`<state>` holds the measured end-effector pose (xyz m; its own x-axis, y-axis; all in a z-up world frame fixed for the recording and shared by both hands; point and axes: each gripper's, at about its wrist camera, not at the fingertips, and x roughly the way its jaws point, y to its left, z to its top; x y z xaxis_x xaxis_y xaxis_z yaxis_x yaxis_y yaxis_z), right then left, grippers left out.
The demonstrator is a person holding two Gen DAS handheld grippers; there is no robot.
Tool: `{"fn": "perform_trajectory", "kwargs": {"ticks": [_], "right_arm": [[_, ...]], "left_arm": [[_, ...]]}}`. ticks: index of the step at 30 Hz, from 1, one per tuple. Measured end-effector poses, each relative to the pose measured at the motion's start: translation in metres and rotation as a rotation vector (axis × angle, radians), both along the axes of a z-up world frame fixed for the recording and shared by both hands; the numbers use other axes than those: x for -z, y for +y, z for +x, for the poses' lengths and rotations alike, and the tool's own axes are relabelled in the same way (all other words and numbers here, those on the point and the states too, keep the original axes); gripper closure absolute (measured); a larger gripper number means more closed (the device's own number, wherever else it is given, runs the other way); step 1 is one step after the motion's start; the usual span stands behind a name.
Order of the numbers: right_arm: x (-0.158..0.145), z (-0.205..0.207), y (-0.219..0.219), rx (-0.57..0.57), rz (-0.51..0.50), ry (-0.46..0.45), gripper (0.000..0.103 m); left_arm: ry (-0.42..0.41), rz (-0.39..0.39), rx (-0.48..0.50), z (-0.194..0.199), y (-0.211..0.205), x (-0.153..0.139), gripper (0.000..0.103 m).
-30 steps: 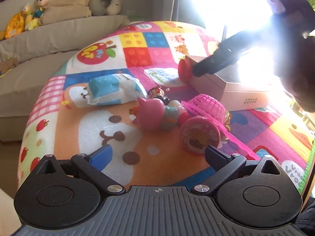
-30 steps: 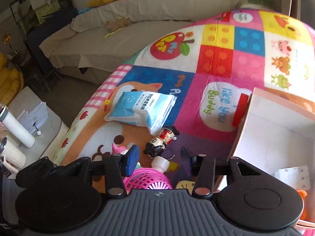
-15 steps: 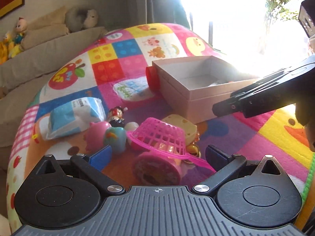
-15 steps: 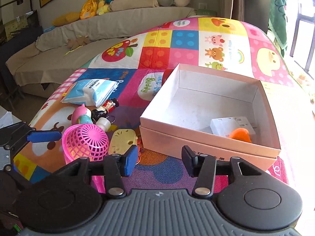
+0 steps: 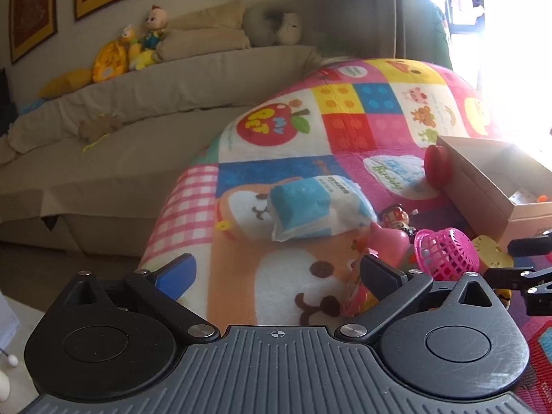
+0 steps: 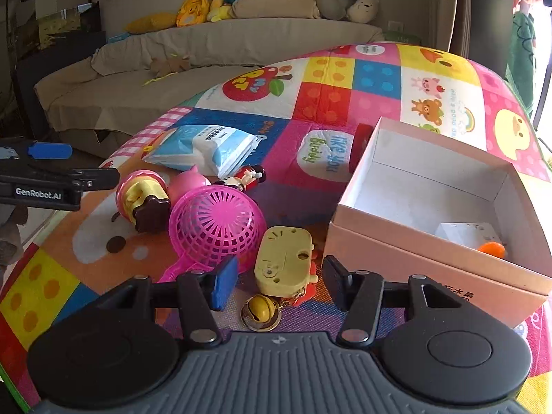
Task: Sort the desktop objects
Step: 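Grasp the pink basket with the left gripper while the right grasps the cheese keychain, then lower the pink basket and cheese keychain into the pink box and release both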
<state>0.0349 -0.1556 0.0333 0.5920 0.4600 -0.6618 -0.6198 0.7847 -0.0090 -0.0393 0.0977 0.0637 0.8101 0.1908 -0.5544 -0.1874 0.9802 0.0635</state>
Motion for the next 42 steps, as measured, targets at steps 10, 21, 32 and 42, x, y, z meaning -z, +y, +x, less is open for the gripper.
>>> {"fn": "perform_trajectory", "kwargs": {"ticks": [10, 21, 32, 42], "right_arm": [[-0.047, -0.021, -0.057, 0.083, 0.089, -0.107, 0.06], [-0.028, -0.025, -0.113, 0.261, 0.047, -0.064, 0.059], [-0.022, -0.045, -0.125, 0.256, 0.056, -0.032, 0.06], [-0.079, -0.062, -0.158, 0.255, 0.11, -0.125, 0.06]], "left_arm": [[-0.008, -0.075, 0.197, -0.013, -0.026, 0.004, 0.0], [-0.02, 0.113, 0.372, 0.027, -0.13, 0.024, 0.0], [0.058, 0.153, 0.311, 0.045, -0.129, 0.04, 0.026], [-0.057, -0.056, 0.532, 0.003, -0.135, -0.041, 0.027]]}}
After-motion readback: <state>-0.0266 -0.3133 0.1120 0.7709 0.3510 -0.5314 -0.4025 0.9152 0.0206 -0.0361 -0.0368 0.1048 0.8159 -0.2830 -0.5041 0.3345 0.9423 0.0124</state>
